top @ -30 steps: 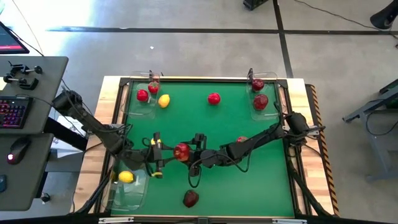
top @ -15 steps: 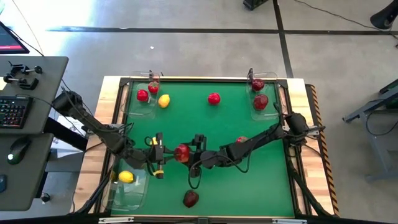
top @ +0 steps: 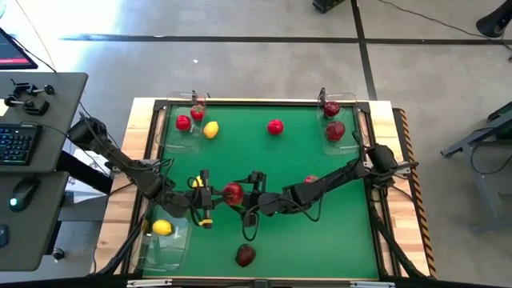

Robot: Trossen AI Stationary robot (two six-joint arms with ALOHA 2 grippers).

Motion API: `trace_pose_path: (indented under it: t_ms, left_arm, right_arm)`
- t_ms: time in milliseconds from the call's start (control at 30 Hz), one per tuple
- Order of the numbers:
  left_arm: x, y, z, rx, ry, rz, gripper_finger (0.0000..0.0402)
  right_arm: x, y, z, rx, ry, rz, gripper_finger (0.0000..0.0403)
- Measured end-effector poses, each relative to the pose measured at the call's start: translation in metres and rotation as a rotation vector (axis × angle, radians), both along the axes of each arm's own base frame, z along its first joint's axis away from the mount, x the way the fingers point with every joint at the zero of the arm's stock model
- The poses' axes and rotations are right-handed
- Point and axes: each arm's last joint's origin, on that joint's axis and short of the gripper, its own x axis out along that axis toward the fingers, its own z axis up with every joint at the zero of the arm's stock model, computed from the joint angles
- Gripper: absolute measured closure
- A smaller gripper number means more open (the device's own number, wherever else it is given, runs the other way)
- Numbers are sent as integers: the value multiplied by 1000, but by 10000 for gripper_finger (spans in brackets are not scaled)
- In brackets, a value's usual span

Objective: Sort produce into baskets
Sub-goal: Put the apple into the top right bin

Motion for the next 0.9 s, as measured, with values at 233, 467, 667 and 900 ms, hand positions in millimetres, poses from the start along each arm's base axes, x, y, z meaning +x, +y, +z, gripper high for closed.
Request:
trace_pose_path:
  t_ms: [233,467,667,900]
  left_arm:
    - [0,0,0,11,-3,10,401]
    - [1,2,1,20,-10,30,401]
    - [7,12,0,-43,-8,46,401]
    - [21,33,3,-102,-18,34,401]
  right_arm:
    - [-2,0,-4,-20,43,2,12]
    - [-19,6,10,-170,131,-105,11]
    - [-43,15,24,-111,227,-72,11]
    - [-58,17,-6,1,352,36,11]
